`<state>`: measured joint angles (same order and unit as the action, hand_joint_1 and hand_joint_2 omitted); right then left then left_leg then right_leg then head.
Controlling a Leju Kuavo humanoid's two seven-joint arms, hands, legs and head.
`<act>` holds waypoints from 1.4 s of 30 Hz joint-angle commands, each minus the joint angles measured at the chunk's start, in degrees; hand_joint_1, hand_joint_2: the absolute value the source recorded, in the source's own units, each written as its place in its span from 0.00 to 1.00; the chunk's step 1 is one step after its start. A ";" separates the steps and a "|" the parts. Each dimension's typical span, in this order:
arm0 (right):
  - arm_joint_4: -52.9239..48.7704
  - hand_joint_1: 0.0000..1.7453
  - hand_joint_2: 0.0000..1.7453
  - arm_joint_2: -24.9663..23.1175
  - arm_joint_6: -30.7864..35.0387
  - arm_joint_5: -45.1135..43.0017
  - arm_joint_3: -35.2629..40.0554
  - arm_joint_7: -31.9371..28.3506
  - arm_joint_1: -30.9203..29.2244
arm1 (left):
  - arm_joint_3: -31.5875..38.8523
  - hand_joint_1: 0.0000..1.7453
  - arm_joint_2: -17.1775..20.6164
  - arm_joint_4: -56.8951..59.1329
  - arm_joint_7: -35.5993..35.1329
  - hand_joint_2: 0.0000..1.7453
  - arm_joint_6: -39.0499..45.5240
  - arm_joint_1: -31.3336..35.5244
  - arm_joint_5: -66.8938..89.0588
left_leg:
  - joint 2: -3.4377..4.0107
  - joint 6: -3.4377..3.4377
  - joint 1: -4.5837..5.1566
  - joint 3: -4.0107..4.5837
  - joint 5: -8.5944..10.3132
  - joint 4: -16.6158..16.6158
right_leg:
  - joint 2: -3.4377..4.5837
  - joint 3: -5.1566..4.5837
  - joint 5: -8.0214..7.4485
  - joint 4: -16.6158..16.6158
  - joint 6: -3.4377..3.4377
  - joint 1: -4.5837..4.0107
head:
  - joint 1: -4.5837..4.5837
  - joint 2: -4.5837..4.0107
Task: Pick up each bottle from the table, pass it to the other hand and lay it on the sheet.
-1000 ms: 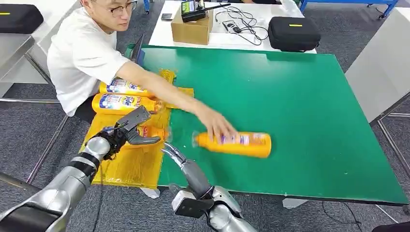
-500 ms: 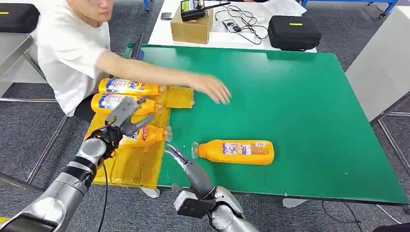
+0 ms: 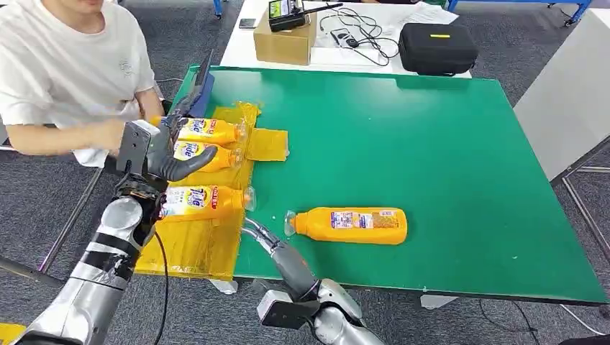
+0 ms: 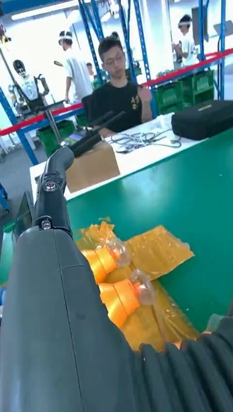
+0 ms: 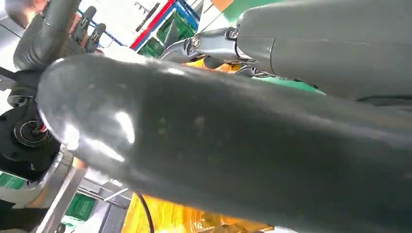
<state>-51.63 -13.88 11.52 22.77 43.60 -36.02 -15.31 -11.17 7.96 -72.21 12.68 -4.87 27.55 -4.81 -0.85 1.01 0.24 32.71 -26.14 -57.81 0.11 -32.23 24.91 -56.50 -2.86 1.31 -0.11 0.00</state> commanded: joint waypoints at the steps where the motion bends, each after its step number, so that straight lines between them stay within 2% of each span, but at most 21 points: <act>1: 2.11 0.00 0.00 2.14 0.49 0.28 2.31 -0.12 -2.09 | 3.18 0.00 -2.13 -3.68 3.45 1.00 2.08 -0.56 -2.13 | 0.00 -0.03 -0.06 0.03 0.01 -0.02 | -0.04 0.01 -0.02 0.03 0.07 -0.06 | 0.00 0.00; 4: 2.02 0.00 0.00 2.50 0.96 0.89 3.00 -0.07 -1.94 | 3.46 0.00 -1.81 -7.87 3.09 1.00 1.22 -2.49 -4.07 | 0.03 -0.02 -0.04 0.02 0.00 -0.01 | -0.01 0.02 -0.01 0.02 0.05 -0.04 | 0.00 0.00; 7: 1.62 0.00 0.00 4.83 11.33 10.94 5.72 4.21 -3.11 | 3.15 0.00 -2.53 -13.12 4.76 1.00 2.71 -6.84 -2.46 | 0.06 -0.03 -0.03 -0.02 -0.01 0.03 | 0.02 0.05 -0.02 0.06 0.06 -0.04 | 0.00 0.00; 8: -0.04 0.00 1.00 6.69 16.42 15.85 5.42 8.14 -3.30 | 3.30 0.00 -2.87 -16.67 5.26 1.00 3.14 -10.32 -2.14 | 0.13 -0.06 -0.10 -0.06 -0.04 0.01 | 0.06 0.11 -0.03 0.10 0.12 -0.11 | 0.00 0.00; 10: -5.13 0.00 1.00 10.19 19.69 22.39 3.69 13.32 -2.60 | 3.80 0.00 -3.21 -22.52 6.76 1.00 4.53 -16.76 -0.49 | 0.12 -0.01 0.01 -0.05 -0.01 0.07 | 0.08 0.06 -0.04 0.11 0.04 0.00 | 0.02 0.00; 11: -7.42 0.00 1.00 13.57 25.42 31.83 -2.67 22.57 -1.17 | 7.19 0.00 -7.15 -27.16 4.97 1.00 6.64 -24.31 -1.49 | 0.23 -0.02 -0.03 -0.13 -0.04 0.09 | 0.16 0.15 -0.05 0.18 0.08 -0.05 | -0.02 0.00; 12: -16.51 0.00 1.00 19.20 20.39 41.65 -7.35 34.26 3.00 | 7.61 0.00 -8.35 -32.63 7.23 1.00 4.25 -35.52 1.45 | 0.23 -0.01 0.02 -0.11 -0.04 0.09 | 0.16 0.12 -0.05 0.17 0.06 0.00 | -0.02 0.00; 13: -18.33 0.00 1.00 21.16 18.80 40.47 -10.43 32.53 4.22 | 7.47 0.00 -9.04 -33.04 9.98 1.00 4.19 -39.70 2.70 | 0.45 0.08 0.12 -0.52 -0.10 0.40 | 0.36 0.48 -0.07 0.53 -0.01 0.10 | 0.00 0.00; 14: -18.39 0.00 1.00 21.23 16.38 41.98 -14.91 30.90 5.35 | 7.92 0.00 -10.40 -31.67 10.86 1.00 3.66 -41.59 2.98 | 0.26 0.08 0.17 -0.37 -0.08 0.32 | 0.20 0.38 -0.02 0.40 -0.03 0.15 | 0.00 0.00; 16: -16.83 0.00 1.00 20.27 14.89 43.26 -16.98 30.58 5.28 | 8.29 0.00 -11.43 -30.31 10.94 1.00 3.68 -41.60 3.04 | 0.39 0.12 0.23 -0.30 -0.25 0.16 | 0.22 0.28 0.05 0.35 -0.01 0.20 | -0.13 0.00; 18: -15.16 0.00 1.00 19.00 13.53 44.67 -16.97 31.44 4.46 | 8.76 0.00 -11.97 -29.51 9.93 1.00 2.83 -40.58 1.93 | 0.10 0.18 0.14 0.08 -0.22 -0.03 | 0.06 0.02 0.05 0.34 -0.01 0.14 | 0.02 0.00; 20: -13.77 0.00 1.00 18.41 12.56 46.16 -16.35 32.64 3.73 | 9.09 0.00 -12.19 -29.05 9.07 1.00 2.83 -39.94 2.03 | 0.20 0.15 0.13 0.17 -0.25 -0.05 | 0.17 -0.03 0.03 0.37 0.05 0.13 | -0.02 0.00; 21: -13.06 0.00 1.00 18.06 12.16 46.15 -16.06 32.67 3.41 | 9.25 0.00 -12.27 -28.87 8.68 1.00 2.83 -39.75 2.41 | 0.39 0.15 0.11 0.15 -0.26 -0.01 | 0.25 -0.04 -0.02 0.41 0.03 0.11 | -0.04 0.00; 26: -13.87 0.00 1.00 17.58 13.82 46.29 -15.32 32.74 3.33 | 9.58 0.00 -12.40 -29.40 8.37 1.00 3.44 -39.67 4.25 | 0.26 0.14 0.08 0.14 -0.20 -0.01 | 0.19 -0.03 -0.06 0.37 -0.01 0.06 | -0.07 0.00; 37: -14.45 0.00 1.00 17.90 12.75 46.27 -15.25 33.55 3.04 | 9.41 0.00 -12.54 -30.16 8.21 1.00 3.97 -40.12 5.45 | 0.29 0.16 0.02 0.13 -0.16 -0.01 | 0.20 0.00 -0.08 0.35 -0.07 0.00 | -0.07 0.00; 42: -12.26 0.00 1.00 17.67 10.12 45.77 -16.23 35.87 1.09 | 9.15 0.00 -12.77 -30.49 7.98 1.00 4.25 -40.15 6.60 | 0.31 0.14 0.00 0.13 -0.16 -0.01 | 0.22 0.00 -0.10 0.37 -0.03 -0.03 | -0.07 0.00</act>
<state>-66.73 3.17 24.24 68.96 28.41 -2.18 -10.92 -3.17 -3.61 -103.27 21.07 -0.81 -12.94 0.96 -0.61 1.22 0.30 32.88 -26.28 -57.81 0.31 -32.28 24.83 -56.15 -3.01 1.36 -0.17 0.00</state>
